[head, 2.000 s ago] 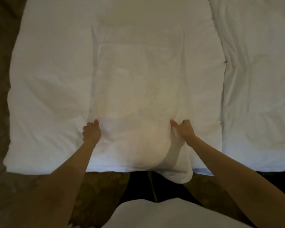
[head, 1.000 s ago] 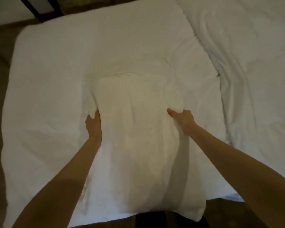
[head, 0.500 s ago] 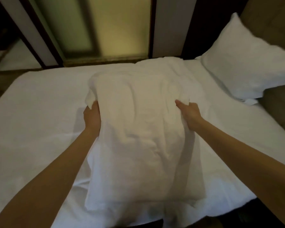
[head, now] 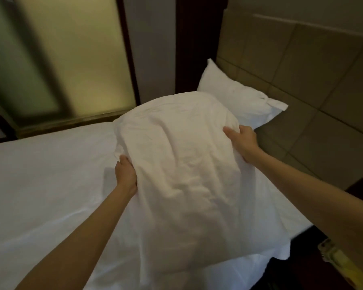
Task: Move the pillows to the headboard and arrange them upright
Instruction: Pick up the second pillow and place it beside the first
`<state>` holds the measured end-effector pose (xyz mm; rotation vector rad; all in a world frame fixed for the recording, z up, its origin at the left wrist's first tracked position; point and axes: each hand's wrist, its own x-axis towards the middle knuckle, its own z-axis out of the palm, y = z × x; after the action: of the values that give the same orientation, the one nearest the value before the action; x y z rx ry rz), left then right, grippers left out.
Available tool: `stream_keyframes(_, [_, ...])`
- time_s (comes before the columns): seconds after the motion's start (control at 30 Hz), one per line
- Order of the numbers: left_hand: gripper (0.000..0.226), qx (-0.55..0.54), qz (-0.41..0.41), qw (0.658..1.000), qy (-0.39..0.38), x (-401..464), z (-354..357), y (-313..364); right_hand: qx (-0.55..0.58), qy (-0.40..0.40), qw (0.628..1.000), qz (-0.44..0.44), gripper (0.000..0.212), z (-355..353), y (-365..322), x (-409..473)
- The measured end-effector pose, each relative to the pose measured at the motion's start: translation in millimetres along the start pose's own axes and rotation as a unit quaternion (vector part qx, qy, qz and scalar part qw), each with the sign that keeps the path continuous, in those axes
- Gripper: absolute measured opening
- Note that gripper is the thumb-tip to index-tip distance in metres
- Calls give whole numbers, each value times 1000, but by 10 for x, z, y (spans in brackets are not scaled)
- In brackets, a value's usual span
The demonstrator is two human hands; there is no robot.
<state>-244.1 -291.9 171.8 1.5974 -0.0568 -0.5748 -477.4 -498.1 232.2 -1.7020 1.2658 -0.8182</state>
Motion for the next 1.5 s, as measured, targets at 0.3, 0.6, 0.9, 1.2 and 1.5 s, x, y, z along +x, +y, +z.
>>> stream_keyframes(0.3, [32, -38, -82, 990, -110, 225, 1508, -130, -119, 121, 985, -21, 40, -915, 115, 756])
stream_keyframes(0.6, [34, -6, -198, 960, -199, 244, 2800, -557, -322, 157, 930, -85, 49, -1648, 353, 1504])
stream_keyframes(0.9, [30, 81, -271, 921, -268, 59, 4168, -1151, -508, 119, 831, -192, 44, -2331, 880, 2583])
stream_keyframes(1.2, [45, 183, -185, 907, -331, 168, 5202, -1483, -593, -2, 789, -163, 44, -2712, 1869, 3316])
stream_keyframes(1.5, [59, 256, 57, 927, -266, 919, 5988, -1061, -621, -61, 773, -116, 42, -2857, 2615, 3541])
